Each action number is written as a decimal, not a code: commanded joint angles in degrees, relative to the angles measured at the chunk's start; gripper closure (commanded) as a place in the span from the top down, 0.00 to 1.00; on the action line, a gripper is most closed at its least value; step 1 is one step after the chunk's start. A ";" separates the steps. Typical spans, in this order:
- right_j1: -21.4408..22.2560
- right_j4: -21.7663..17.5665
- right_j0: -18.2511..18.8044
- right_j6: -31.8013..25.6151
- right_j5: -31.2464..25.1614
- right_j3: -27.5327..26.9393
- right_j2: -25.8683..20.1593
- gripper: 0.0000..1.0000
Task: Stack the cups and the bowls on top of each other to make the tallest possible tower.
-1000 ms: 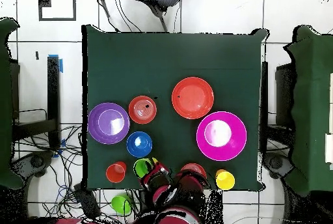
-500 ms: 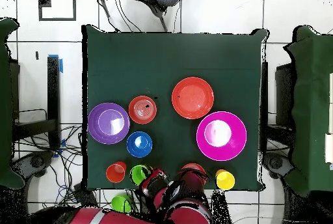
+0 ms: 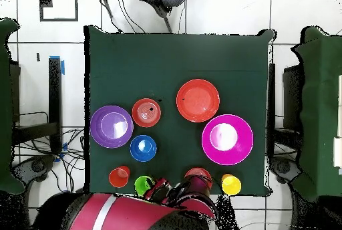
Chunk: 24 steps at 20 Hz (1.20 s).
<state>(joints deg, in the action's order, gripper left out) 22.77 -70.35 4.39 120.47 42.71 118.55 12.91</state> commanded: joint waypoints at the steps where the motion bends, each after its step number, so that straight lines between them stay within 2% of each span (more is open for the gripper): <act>1: -5.01 3.86 1.45 -0.66 4.09 -1.53 -6.64 0.00; 9: -5.48 4.54 2.13 -4.06 10.15 -1.08 -6.07 0.00; 13: -3.44 2.97 1.68 -2.50 11.44 -0.58 -5.84 0.00; 19: 1.97 -0.45 1.24 0.78 12.86 0.96 -5.22 0.00; 21: 2.04 -0.46 1.57 -0.52 13.72 1.06 -4.92 0.00; 24: -0.25 1.40 2.08 -5.47 15.30 0.60 -4.21 0.00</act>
<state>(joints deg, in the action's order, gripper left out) 23.45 -69.28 6.13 120.47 55.86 120.57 13.07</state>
